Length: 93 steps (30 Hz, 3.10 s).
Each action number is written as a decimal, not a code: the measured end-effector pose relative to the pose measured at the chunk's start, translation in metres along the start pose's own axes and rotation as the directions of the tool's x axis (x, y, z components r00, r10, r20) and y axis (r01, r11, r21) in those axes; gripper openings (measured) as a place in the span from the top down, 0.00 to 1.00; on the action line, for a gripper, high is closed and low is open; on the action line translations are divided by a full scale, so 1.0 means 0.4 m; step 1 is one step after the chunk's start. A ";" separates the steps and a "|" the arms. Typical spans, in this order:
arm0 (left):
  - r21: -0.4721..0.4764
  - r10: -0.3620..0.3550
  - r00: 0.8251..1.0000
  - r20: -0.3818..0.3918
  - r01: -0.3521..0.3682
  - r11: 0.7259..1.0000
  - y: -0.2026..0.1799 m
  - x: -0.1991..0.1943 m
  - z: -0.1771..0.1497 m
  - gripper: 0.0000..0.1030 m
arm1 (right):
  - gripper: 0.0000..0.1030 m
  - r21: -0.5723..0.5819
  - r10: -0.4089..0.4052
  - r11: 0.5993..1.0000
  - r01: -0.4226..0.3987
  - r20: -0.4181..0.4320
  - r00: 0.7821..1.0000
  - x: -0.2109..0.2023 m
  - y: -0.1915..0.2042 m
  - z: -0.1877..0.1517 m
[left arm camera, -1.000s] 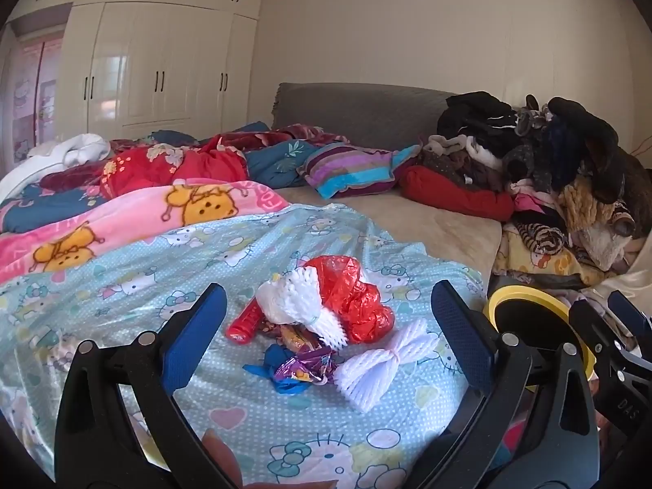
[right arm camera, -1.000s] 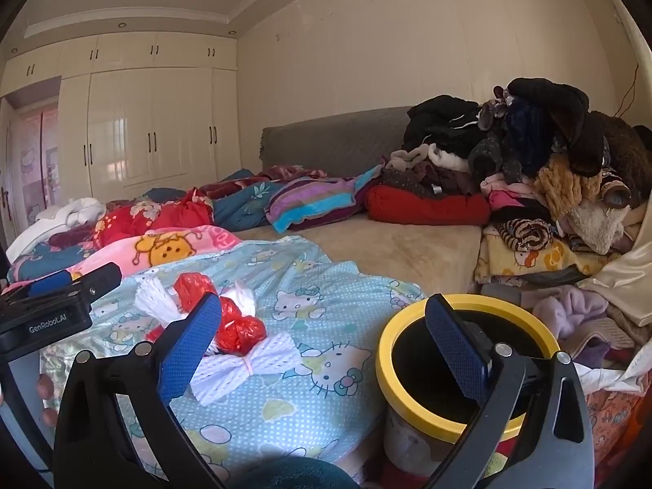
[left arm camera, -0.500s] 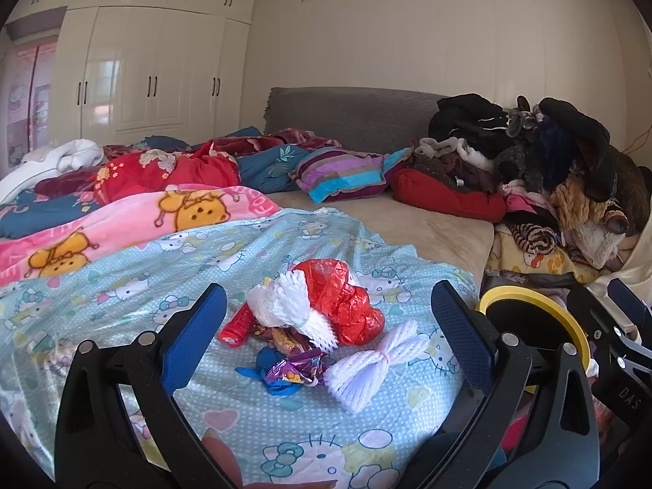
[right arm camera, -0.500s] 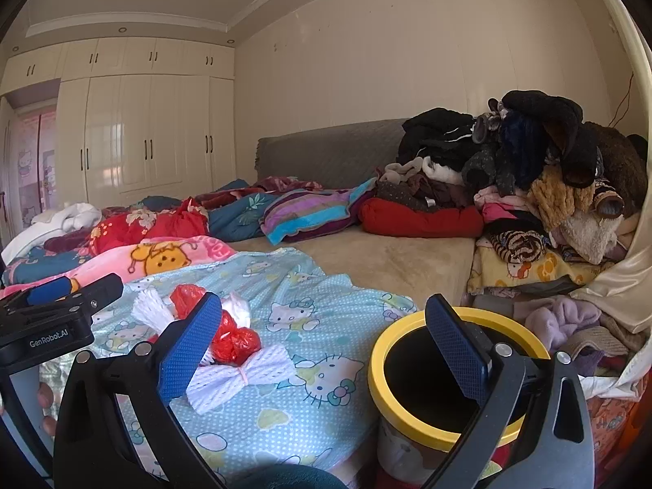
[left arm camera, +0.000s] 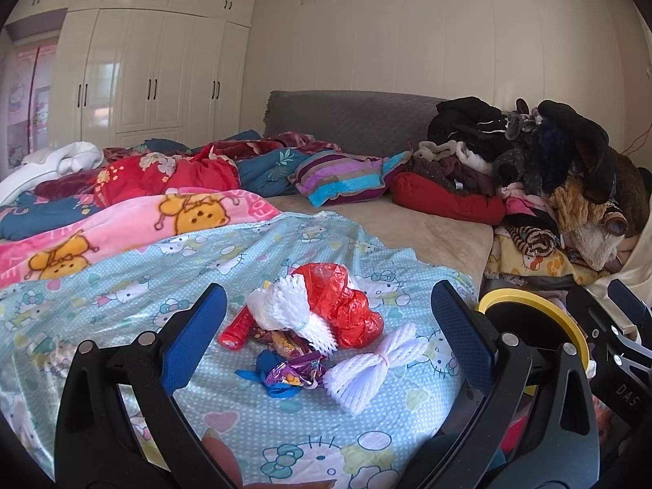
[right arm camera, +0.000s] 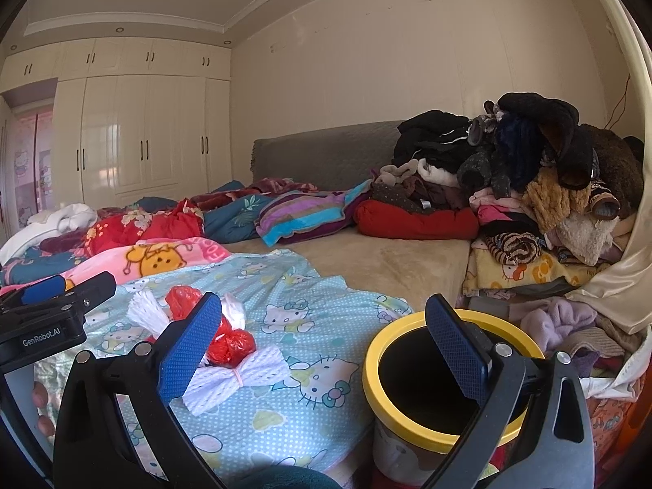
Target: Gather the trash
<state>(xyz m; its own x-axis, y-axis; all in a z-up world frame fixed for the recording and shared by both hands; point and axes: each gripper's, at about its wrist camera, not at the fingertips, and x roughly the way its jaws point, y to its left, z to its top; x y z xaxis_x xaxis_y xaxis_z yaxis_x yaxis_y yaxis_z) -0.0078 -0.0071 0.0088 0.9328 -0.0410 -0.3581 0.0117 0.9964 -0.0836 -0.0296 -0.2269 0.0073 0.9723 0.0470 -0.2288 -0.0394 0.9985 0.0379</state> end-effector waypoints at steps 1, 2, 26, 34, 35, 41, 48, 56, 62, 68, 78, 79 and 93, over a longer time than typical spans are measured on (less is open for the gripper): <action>-0.001 0.000 1.000 -0.001 0.000 1.000 0.000 0.000 0.000 0.10 | 0.06 0.000 -0.001 1.000 0.001 0.002 1.000 -0.001 -0.001 0.000; -0.001 0.000 1.000 -0.001 0.000 1.000 0.001 0.000 0.000 0.10 | 0.06 0.001 0.001 1.000 -0.001 0.000 1.000 0.000 -0.001 0.001; 0.000 0.000 1.000 0.001 0.000 1.000 -0.001 -0.002 -0.001 0.10 | 0.06 -0.001 -0.001 1.000 0.001 -0.004 1.000 0.000 0.003 -0.006; -0.017 0.004 1.000 -0.009 -0.004 1.000 0.007 0.008 0.012 0.10 | 0.06 -0.013 0.014 1.000 -0.014 -0.024 1.000 0.014 0.004 -0.020; -0.022 0.008 1.000 -0.011 -0.008 1.000 0.014 0.011 0.009 0.10 | 0.06 -0.017 0.016 1.000 -0.016 -0.028 0.999 0.020 0.008 -0.019; -0.066 0.025 0.999 -0.032 -0.027 0.997 0.065 0.039 0.004 0.10 | 0.06 -0.032 0.062 0.997 -0.065 -0.070 0.996 0.055 0.030 -0.017; -0.112 0.045 0.999 -0.025 -0.047 0.993 0.136 0.053 0.001 0.10 | 0.06 -0.056 0.142 0.987 -0.151 -0.133 0.981 0.112 0.082 -0.017; -0.149 0.032 0.999 -0.035 -0.037 0.988 0.208 0.086 0.002 0.10 | 0.06 -0.059 0.202 0.974 -0.217 -0.194 0.960 0.197 0.136 -0.010; -0.138 -0.048 0.998 -0.031 0.043 0.989 0.216 0.117 0.015 0.10 | 0.06 -0.053 0.238 0.965 -0.258 -0.246 0.940 0.276 0.156 -0.010; -0.156 -0.121 0.990 -0.067 0.110 0.982 0.207 0.174 0.022 0.15 | 0.06 -0.090 0.319 0.925 -0.369 -0.343 0.883 0.372 0.197 -0.023; -0.193 -0.214 0.959 -0.187 0.178 0.965 0.194 0.276 -0.015 0.40 | 0.28 -0.106 0.370 0.881 -0.461 -0.455 0.810 0.509 0.238 -0.064; -0.197 -0.221 0.954 -0.202 0.181 0.963 0.195 0.286 -0.021 0.42 | 0.28 -0.106 0.378 0.875 -0.472 -0.459 0.804 0.522 0.245 -0.068; -0.194 -0.253 0.935 -0.251 0.207 0.959 0.171 0.323 -0.041 0.86 | 0.75 0.031 0.494 0.835 -0.550 -0.483 0.723 0.569 0.248 -0.084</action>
<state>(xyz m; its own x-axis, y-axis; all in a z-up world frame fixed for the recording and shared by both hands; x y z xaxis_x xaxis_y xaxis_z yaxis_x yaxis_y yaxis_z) 0.1077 0.0545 -0.0586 0.7785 -0.3087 -0.5465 0.1347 0.9326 -0.3349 0.1799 -0.1164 -0.0738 0.5722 0.5407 -0.6166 -0.5601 0.8069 0.1879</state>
